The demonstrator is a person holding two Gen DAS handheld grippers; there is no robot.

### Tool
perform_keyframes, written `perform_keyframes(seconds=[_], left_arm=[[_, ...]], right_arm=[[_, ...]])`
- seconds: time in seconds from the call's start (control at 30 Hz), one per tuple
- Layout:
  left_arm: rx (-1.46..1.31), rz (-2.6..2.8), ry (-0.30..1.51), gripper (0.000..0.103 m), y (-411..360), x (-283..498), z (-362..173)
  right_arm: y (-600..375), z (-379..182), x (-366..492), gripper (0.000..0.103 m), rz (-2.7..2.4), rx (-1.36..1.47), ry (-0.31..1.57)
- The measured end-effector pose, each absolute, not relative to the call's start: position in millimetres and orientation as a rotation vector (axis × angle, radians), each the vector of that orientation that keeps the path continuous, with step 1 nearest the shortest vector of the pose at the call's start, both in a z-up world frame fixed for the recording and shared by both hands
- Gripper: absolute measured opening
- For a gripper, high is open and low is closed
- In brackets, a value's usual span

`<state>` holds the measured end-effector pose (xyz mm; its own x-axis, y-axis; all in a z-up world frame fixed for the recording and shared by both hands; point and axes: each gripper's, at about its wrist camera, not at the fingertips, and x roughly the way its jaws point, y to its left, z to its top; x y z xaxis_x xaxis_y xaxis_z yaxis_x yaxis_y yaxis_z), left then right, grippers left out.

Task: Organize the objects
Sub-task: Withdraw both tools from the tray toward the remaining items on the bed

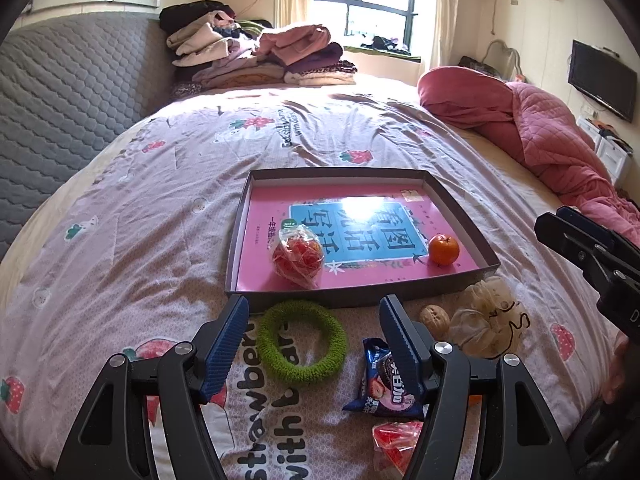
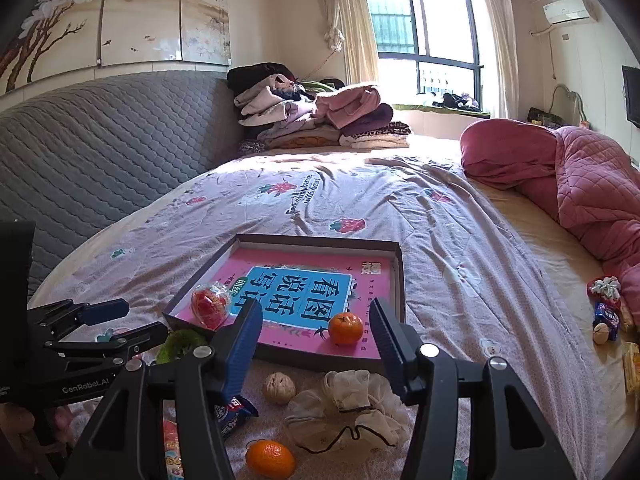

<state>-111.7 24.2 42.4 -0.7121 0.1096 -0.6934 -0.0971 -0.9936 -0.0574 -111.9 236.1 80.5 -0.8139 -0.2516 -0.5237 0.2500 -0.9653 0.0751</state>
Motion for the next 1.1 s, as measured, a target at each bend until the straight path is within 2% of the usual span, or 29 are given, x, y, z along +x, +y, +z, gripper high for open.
perform_keyframes(seconds=[1.1], left_arm=[[-1.174,2.766,0.005,0.070,39,-51,39]], right_arm=[[232,69,-56,0.061,-2.736,0.761,-0.011]])
